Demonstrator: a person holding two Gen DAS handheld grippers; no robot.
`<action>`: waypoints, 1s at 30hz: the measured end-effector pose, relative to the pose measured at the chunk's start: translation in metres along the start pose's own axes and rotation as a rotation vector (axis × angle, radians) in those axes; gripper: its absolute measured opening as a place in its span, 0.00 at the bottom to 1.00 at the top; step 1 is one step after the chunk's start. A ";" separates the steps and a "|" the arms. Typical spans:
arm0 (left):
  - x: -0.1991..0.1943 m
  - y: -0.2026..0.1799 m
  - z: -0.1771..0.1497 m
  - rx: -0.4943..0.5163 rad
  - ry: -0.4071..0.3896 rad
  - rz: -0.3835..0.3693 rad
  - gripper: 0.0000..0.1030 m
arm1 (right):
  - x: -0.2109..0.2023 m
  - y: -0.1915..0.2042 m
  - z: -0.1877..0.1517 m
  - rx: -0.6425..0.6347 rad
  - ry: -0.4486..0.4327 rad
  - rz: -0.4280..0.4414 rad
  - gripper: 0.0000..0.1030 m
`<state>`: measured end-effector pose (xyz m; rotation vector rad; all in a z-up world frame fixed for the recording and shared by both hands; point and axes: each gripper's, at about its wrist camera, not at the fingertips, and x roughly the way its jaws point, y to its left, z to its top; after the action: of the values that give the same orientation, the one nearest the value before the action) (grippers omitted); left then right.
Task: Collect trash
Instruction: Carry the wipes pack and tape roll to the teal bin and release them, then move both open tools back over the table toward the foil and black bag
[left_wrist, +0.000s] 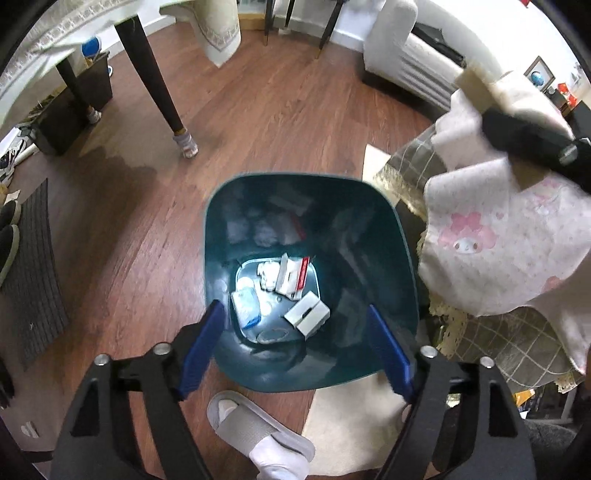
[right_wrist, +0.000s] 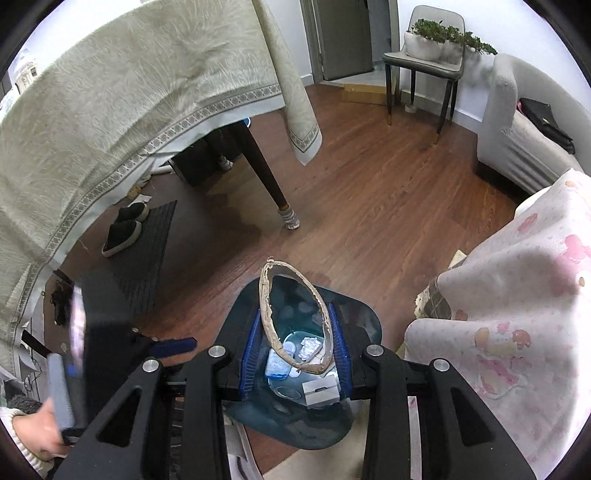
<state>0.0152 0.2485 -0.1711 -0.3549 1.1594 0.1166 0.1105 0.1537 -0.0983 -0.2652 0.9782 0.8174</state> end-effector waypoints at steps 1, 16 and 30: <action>-0.006 0.002 0.001 -0.005 -0.016 -0.004 0.71 | 0.003 0.000 -0.001 0.000 0.007 -0.003 0.35; -0.096 0.014 0.027 -0.100 -0.275 -0.049 0.46 | 0.057 -0.002 -0.021 0.007 0.164 -0.023 0.35; -0.150 -0.007 0.043 -0.123 -0.428 -0.135 0.46 | 0.082 0.001 -0.040 -0.049 0.246 -0.034 0.62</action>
<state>-0.0056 0.2702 -0.0175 -0.4893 0.7046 0.1384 0.1085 0.1731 -0.1872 -0.4308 1.1811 0.7903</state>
